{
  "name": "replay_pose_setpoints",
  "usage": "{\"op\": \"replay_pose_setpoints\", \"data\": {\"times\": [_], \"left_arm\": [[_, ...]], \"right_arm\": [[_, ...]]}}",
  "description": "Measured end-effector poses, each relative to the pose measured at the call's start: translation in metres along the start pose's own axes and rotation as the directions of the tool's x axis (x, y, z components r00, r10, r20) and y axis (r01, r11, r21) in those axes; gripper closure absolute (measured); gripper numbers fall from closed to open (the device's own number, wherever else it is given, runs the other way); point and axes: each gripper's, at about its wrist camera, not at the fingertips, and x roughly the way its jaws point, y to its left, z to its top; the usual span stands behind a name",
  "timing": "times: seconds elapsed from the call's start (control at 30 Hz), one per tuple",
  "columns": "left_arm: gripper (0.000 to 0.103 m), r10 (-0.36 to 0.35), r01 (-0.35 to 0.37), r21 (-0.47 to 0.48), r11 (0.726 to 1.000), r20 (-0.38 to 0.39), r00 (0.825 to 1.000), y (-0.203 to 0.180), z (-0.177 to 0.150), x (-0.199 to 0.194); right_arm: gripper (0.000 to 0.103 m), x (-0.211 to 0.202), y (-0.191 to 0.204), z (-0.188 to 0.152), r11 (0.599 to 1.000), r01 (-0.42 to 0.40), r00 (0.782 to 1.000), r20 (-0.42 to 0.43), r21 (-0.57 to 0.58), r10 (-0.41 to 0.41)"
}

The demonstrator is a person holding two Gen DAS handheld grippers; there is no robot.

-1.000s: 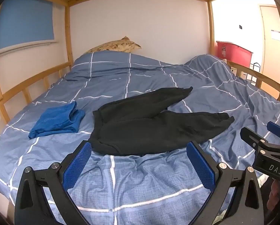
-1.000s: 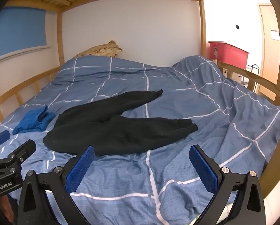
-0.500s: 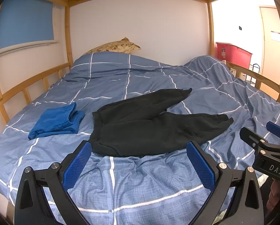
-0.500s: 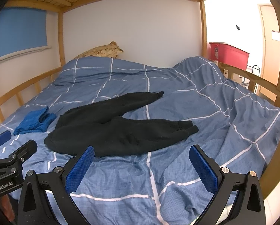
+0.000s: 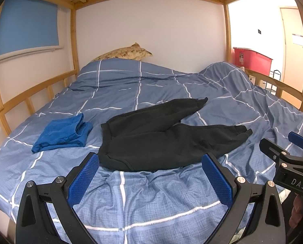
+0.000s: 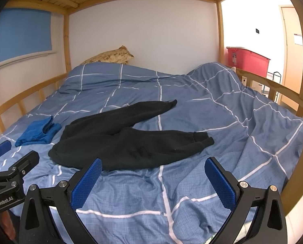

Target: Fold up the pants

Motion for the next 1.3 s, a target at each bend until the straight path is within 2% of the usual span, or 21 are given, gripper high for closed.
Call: {"op": "replay_pose_setpoints", "data": {"times": [1.3], "left_arm": [[0.0, -0.002, 0.002, 0.0, 1.0, 0.016, 1.0, -0.0008, 0.0013, -0.0066]], "right_arm": [[0.0, -0.004, 0.002, 0.007, 1.0, -0.003, 1.0, -0.001, 0.002, 0.003]]}}
